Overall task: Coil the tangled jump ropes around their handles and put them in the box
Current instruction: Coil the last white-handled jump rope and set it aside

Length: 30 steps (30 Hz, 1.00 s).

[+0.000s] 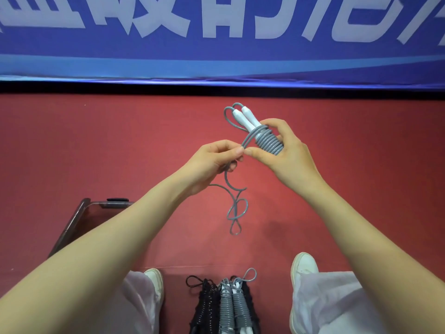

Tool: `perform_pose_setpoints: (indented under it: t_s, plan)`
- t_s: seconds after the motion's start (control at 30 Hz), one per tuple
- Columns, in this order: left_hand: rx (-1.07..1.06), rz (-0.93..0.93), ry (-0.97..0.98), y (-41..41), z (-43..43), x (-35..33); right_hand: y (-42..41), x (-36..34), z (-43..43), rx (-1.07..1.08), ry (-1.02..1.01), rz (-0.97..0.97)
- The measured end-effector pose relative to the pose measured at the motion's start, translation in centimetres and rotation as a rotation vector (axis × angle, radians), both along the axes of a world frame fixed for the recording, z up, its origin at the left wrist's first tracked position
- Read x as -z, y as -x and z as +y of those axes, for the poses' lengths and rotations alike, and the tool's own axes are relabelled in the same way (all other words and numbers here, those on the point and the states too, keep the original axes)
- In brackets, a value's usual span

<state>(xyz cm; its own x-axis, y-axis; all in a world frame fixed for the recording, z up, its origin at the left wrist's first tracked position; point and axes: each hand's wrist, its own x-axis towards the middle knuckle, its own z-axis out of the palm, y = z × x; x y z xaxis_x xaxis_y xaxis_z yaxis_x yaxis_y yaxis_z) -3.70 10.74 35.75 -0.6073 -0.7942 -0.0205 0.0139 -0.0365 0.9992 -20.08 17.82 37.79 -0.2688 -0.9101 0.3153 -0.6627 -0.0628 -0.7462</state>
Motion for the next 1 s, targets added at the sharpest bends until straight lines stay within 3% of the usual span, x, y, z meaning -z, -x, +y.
perform_pose_setpoints:
  t_s: [0.27,0.43,0.53,0.67,0.73,0.77,0.9,1.0]
  plan:
    - [0.002,-0.236,0.397,-0.2,0.5,-0.5,-0.7,0.5,-0.5,0.045,0.014,-0.185]
    - [0.04,-0.205,0.482,-0.5,1.4,-0.7,-0.5,0.7,-0.7,0.059,0.052,-0.239]
    - [-0.011,-0.099,0.307,0.1,1.9,-0.2,0.7,0.9,-1.6,0.164,0.064,-0.243]
    - [-0.212,0.421,-0.306,0.6,1.3,-1.8,2.2,0.8,-1.7,0.272,-0.004,0.009]
    - [-0.284,0.57,-0.494,0.2,0.4,-2.1,2.1,0.7,-1.5,0.221,-0.003,0.02]
    - [-0.295,0.516,-0.453,0.1,0.1,-1.9,1.8,0.6,-1.5,0.177,0.007,-0.001]
    - [-0.159,-0.02,0.071,0.5,-0.1,0.3,0.6,0.9,-1.4,0.065,-0.027,0.01]
    - [0.009,-0.063,0.072,0.9,0.3,0.8,0.0,0.9,-1.5,0.01,0.002,-0.08]
